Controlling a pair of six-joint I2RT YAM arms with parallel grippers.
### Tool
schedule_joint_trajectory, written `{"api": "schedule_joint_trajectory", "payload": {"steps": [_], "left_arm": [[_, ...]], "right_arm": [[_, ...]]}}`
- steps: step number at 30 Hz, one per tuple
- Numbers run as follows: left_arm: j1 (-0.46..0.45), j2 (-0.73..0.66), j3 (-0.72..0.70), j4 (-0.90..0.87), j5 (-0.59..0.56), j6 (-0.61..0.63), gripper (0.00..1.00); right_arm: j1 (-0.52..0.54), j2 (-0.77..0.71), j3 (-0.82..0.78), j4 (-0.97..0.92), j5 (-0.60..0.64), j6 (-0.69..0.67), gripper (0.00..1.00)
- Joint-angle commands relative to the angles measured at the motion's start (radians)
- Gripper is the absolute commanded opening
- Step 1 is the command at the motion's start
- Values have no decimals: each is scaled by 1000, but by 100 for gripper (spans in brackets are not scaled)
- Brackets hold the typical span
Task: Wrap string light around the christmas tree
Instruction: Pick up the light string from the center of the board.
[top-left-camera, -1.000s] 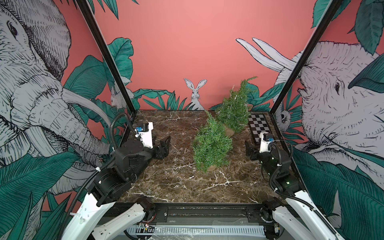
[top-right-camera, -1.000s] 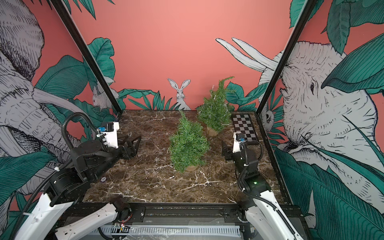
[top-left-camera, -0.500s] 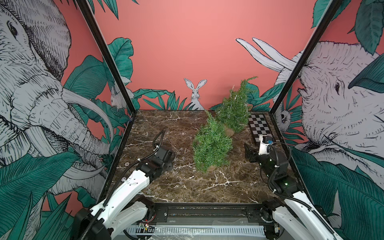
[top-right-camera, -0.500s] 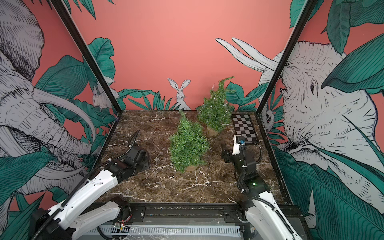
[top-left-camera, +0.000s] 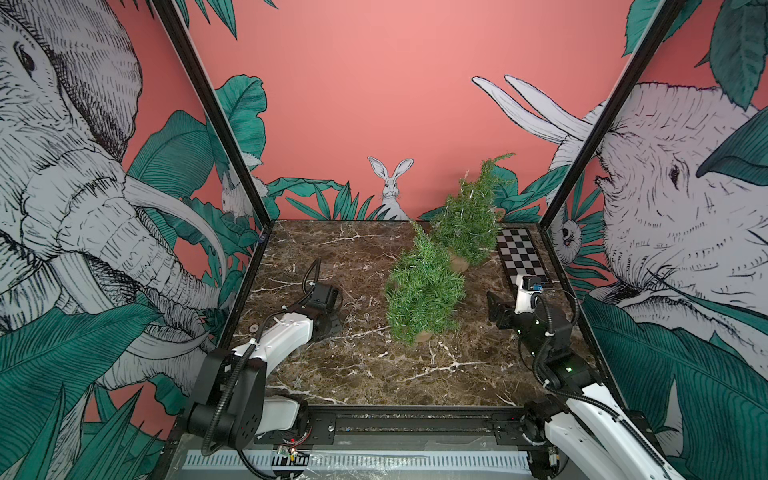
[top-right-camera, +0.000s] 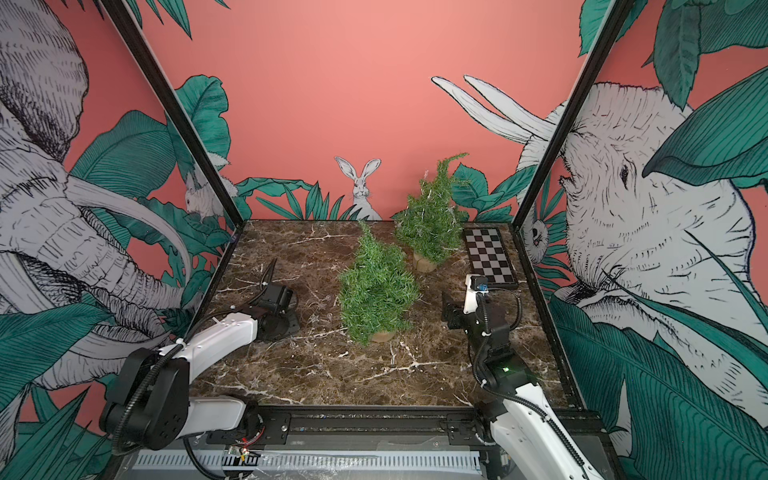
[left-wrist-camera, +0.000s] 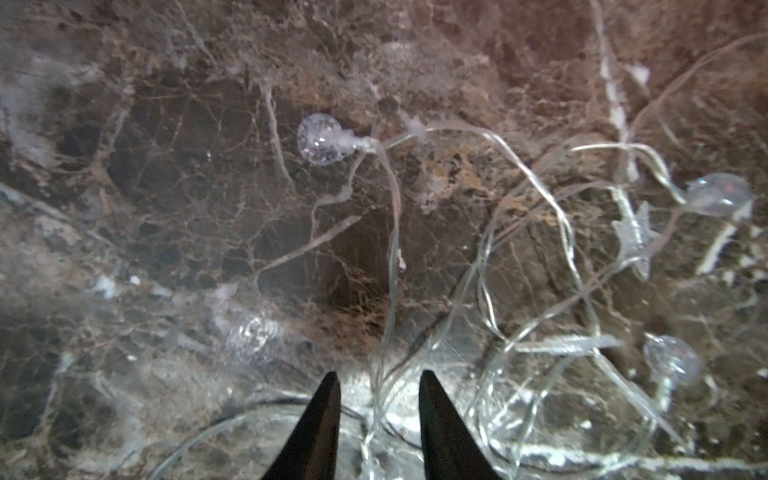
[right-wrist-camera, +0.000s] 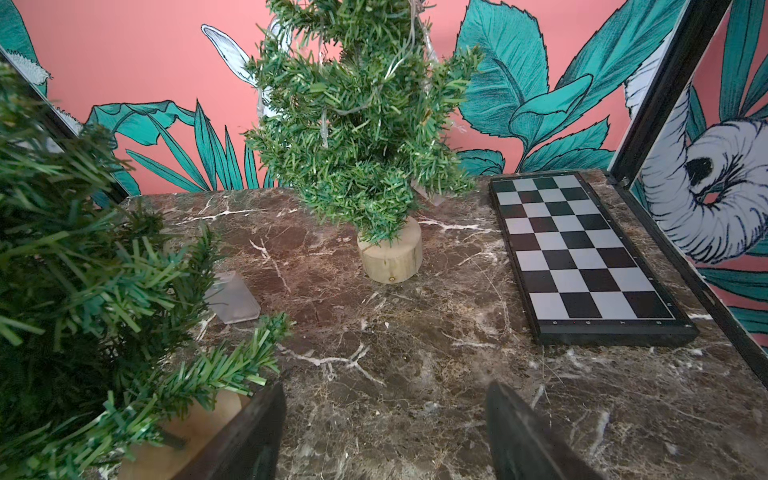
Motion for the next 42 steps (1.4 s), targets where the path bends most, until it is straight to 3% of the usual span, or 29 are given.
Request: {"api": "schedule_joint_trajectory", "payload": {"steps": [1, 4, 12, 21, 30, 42], "left_arm": [[11, 26, 30, 63, 6, 31, 32], [17, 71, 45, 72, 20, 41, 27], [22, 73, 50, 65, 21, 77, 0], [25, -40, 110, -6, 43, 98, 0], [25, -254, 210, 17, 266, 143, 0], [24, -354, 436, 59, 363, 221, 0]], "right_arm": [[4, 1, 24, 16, 2, -6, 78], [4, 2, 37, 9, 0, -5, 77], [4, -11, 73, -19, -7, 2, 77], [4, -20, 119, -33, -33, -5, 77], [4, -61, 187, 25, -163, -38, 78], [5, -63, 262, 147, -352, 29, 78]]}}
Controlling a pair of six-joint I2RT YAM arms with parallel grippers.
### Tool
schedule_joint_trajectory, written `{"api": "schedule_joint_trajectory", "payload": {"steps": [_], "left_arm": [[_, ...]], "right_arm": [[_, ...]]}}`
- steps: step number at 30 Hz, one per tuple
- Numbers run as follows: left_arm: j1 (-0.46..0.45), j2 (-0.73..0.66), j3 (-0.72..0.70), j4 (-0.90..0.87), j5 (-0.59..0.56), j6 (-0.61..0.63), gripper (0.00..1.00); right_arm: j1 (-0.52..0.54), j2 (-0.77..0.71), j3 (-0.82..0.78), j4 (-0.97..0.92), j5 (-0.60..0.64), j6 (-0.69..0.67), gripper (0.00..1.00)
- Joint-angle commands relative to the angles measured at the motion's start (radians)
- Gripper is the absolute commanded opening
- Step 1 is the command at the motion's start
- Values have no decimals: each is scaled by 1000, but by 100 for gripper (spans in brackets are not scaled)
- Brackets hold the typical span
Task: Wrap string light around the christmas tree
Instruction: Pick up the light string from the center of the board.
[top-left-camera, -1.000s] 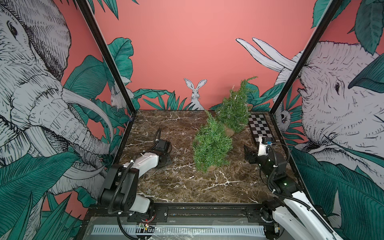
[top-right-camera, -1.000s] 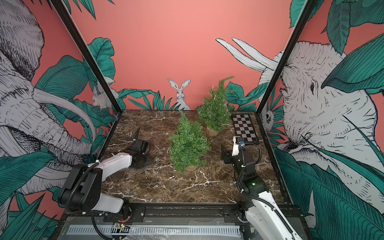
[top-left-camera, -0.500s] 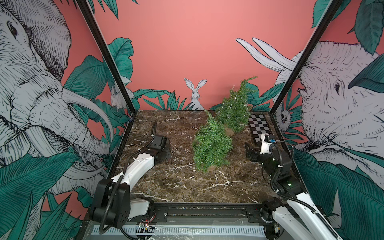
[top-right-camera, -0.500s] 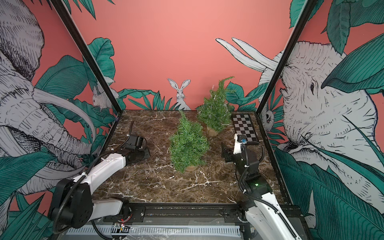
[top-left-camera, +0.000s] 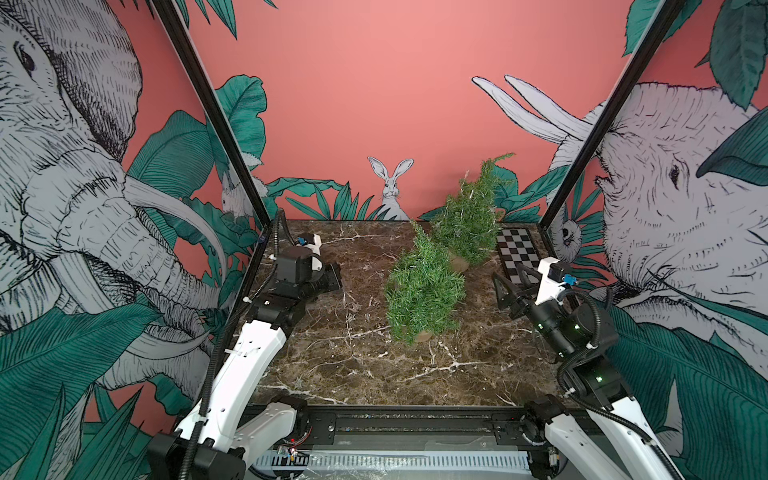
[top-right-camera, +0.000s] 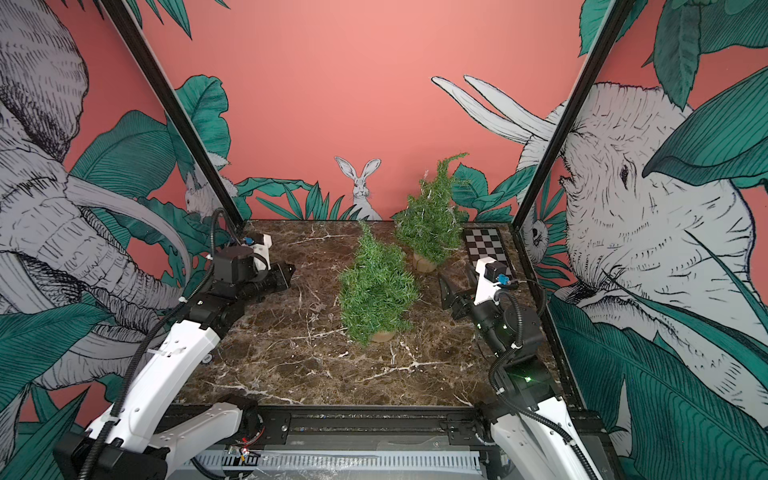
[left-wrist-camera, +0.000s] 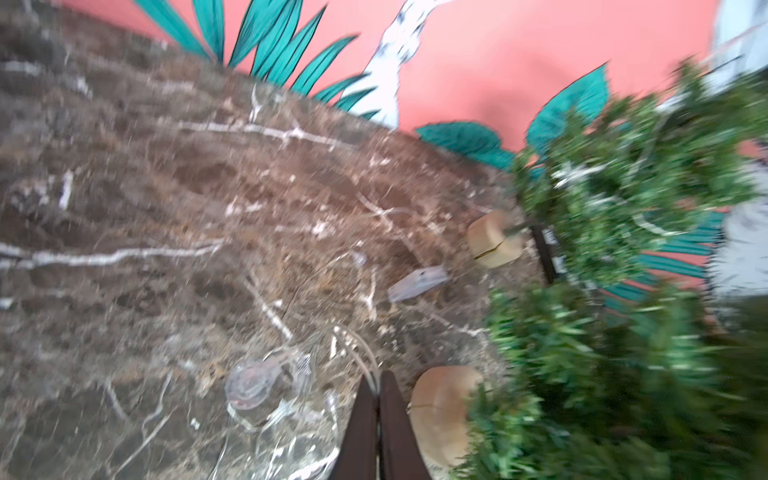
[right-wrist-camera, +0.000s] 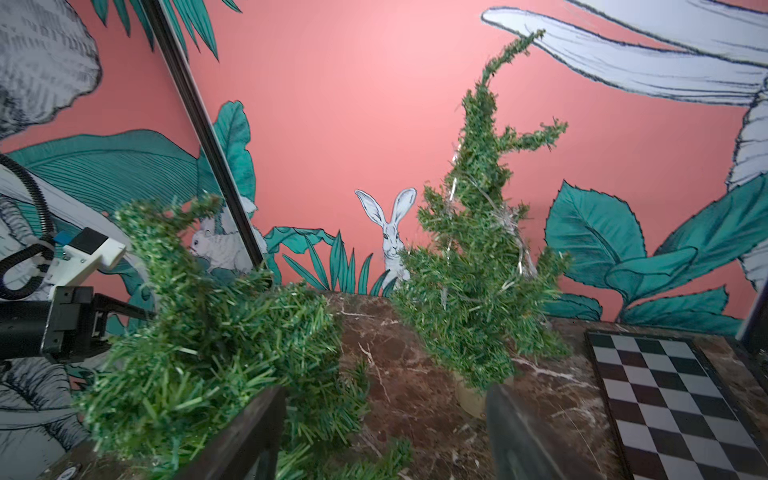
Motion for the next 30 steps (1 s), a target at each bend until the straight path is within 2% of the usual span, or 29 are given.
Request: {"api": "schedule_joint_trajectory", "payload": {"steps": [1, 4, 8, 11, 19, 24, 30], "left_arm": [[5, -25, 77, 48, 52, 25, 0], [5, -27, 145, 67, 89, 38, 0], [5, -33, 240, 65, 133, 144, 0], [5, -31, 305, 52, 124, 206, 0], [5, 11, 449, 80, 250, 303, 0], [5, 25, 491, 123, 278, 315, 0], [4, 26, 499, 218, 290, 262, 0]], "right_arm": [[4, 4, 39, 87, -83, 22, 78], [5, 17, 66, 108, -120, 31, 78], [5, 36, 102, 146, -162, 63, 78], [6, 60, 132, 168, -203, 98, 78], [40, 139, 186, 283, -232, 132, 78], [123, 257, 276, 288, -232, 85, 78], [273, 388, 389, 278, -174, -35, 78]]}}
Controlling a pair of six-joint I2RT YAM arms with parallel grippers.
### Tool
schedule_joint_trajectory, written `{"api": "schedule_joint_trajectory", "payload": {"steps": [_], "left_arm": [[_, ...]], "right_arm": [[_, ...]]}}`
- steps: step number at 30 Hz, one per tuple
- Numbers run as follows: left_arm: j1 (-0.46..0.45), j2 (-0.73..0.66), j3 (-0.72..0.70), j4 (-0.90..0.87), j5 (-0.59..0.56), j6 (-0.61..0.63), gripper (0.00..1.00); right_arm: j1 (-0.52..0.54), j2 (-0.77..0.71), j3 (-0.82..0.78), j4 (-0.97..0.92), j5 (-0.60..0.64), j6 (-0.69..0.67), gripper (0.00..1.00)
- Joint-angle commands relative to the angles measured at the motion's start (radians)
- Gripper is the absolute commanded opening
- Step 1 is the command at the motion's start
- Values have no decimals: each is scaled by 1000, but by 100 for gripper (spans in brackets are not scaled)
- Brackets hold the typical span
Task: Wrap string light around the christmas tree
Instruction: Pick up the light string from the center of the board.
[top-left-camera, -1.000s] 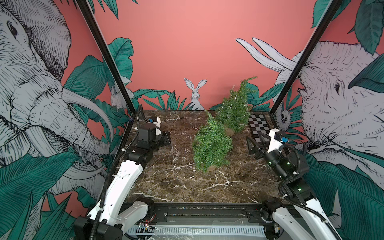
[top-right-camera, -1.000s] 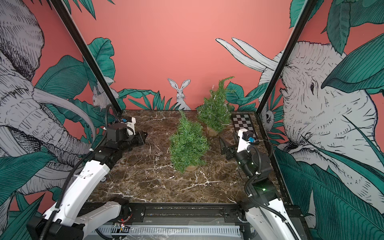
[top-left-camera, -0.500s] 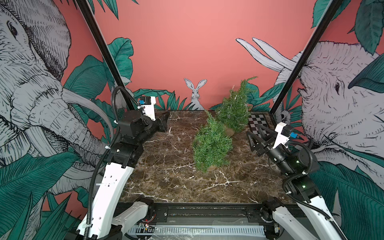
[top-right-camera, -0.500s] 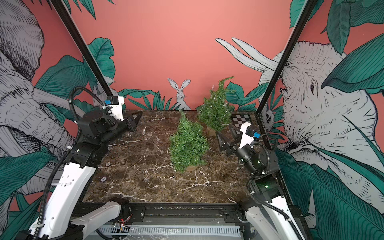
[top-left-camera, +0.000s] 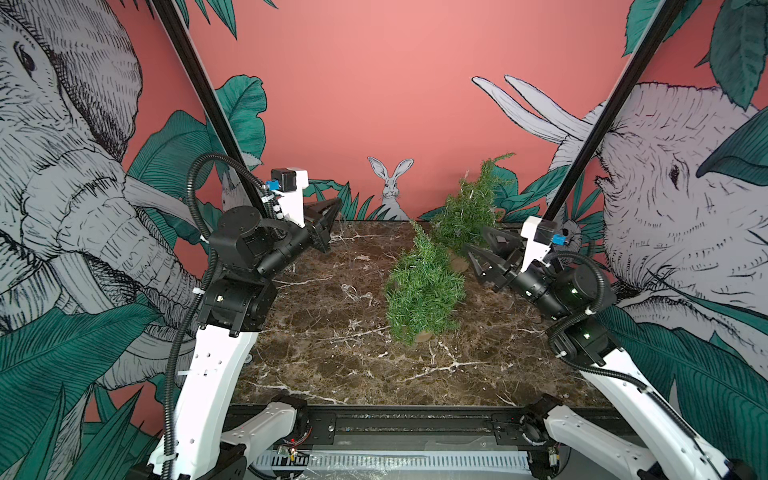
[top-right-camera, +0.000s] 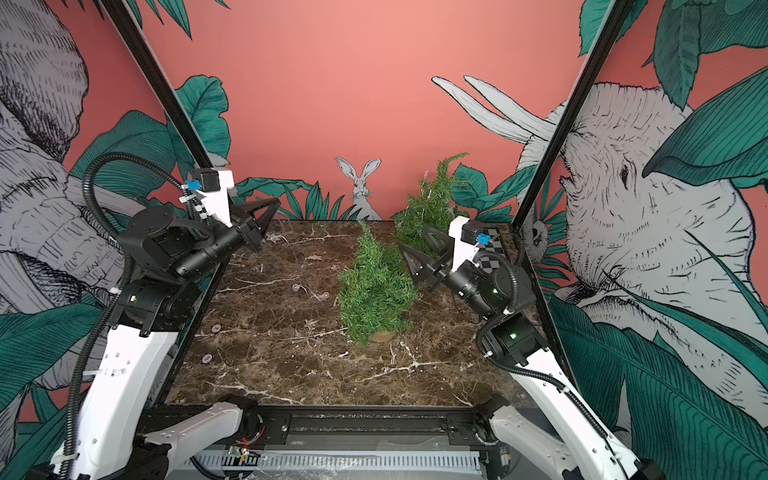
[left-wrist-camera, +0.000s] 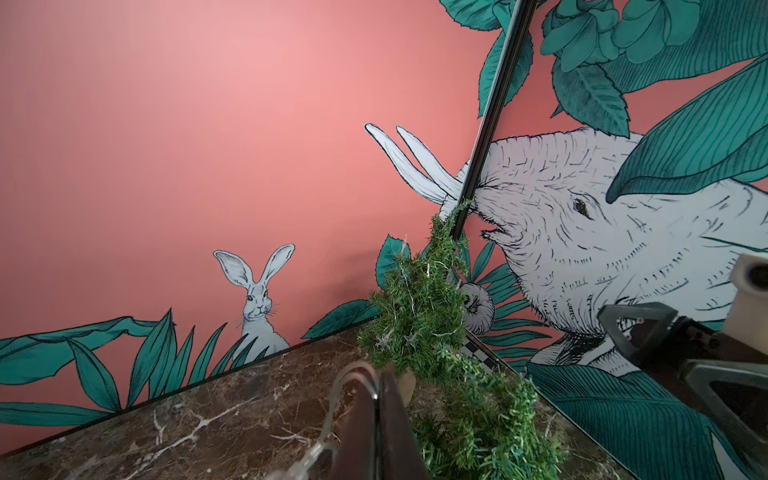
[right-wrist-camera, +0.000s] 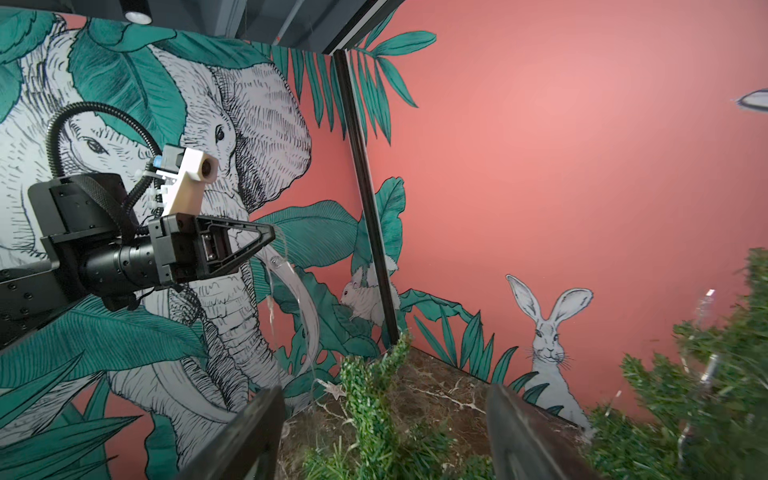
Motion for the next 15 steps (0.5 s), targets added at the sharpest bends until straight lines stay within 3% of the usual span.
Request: {"api": "schedule_joint_trajectory", "payload": {"steps": [1, 15], "left_arm": [[5, -3, 31, 100, 41, -20, 0], [5, -24, 33, 137, 57, -66, 0]], "right_arm": [[75, 44, 73, 49, 37, -96, 78], [272, 303, 343, -39, 315, -143, 76]]}}
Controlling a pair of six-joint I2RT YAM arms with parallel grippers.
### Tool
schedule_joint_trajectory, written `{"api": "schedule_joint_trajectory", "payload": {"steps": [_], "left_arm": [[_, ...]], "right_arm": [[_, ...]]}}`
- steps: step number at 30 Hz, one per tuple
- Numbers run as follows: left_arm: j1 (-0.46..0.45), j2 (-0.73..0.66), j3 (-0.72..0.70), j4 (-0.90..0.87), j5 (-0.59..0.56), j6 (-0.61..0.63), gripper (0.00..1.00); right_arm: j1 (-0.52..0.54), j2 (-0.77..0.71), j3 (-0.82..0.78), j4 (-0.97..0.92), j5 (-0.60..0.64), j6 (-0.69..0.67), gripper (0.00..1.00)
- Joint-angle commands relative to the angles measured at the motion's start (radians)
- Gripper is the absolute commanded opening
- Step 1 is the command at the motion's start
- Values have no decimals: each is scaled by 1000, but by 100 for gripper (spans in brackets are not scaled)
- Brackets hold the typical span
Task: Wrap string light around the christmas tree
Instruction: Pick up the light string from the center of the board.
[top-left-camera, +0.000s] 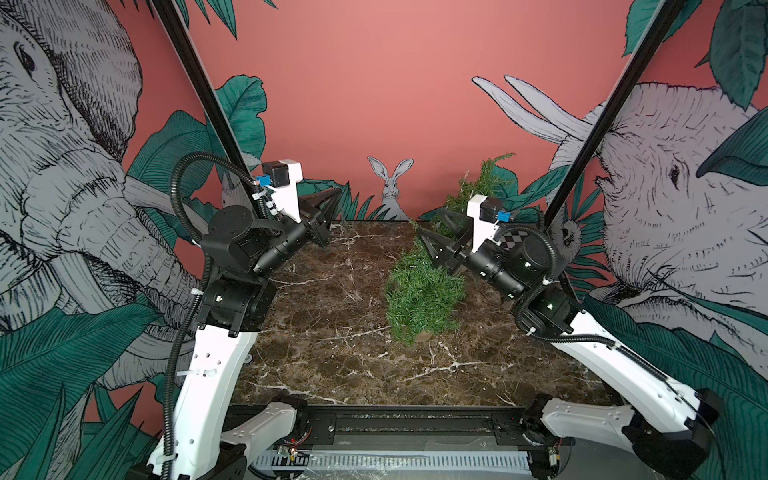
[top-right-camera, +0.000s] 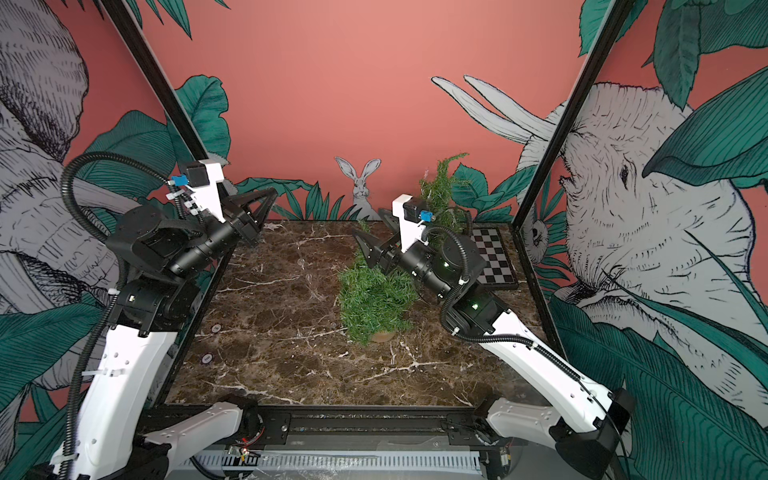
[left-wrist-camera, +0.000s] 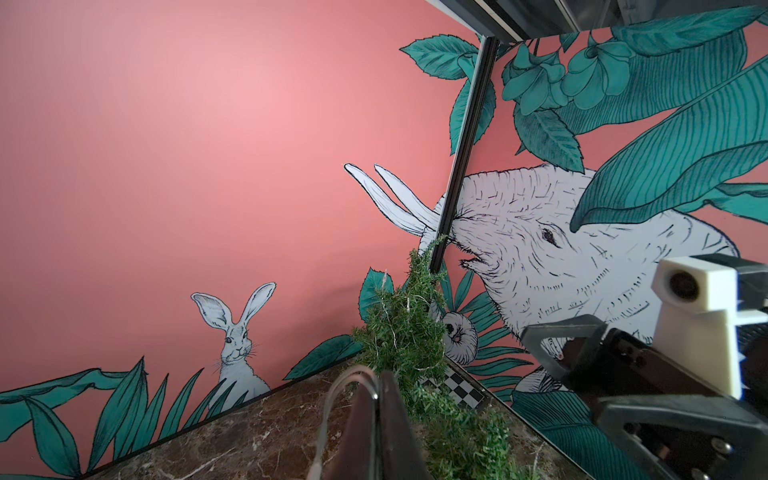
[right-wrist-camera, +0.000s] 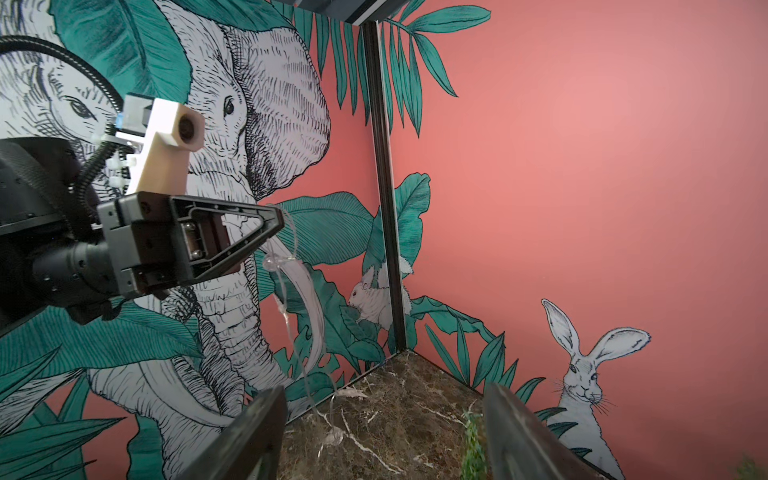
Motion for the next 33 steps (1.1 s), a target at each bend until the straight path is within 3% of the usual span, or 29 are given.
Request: {"api": "schedule_joint_trajectory", "payload": {"steps": [1, 11, 18, 24, 33], "left_arm": [[5, -25, 25, 45, 24, -21, 0], [5, -45, -1, 120, 36, -116, 0], [6, -56, -6, 135, 25, -138, 0], [4, -62, -6, 150, 28, -149, 0], [5, -61, 4, 165, 43, -163, 0]], "right_arm": [[38, 36, 71, 10, 77, -25, 76], [182, 162, 177, 2, 51, -86, 64], [265, 247, 217, -14, 103, -110, 63], [293, 313, 246, 13, 116, -94, 62], [304, 394, 278, 53, 106, -77, 49]]}}
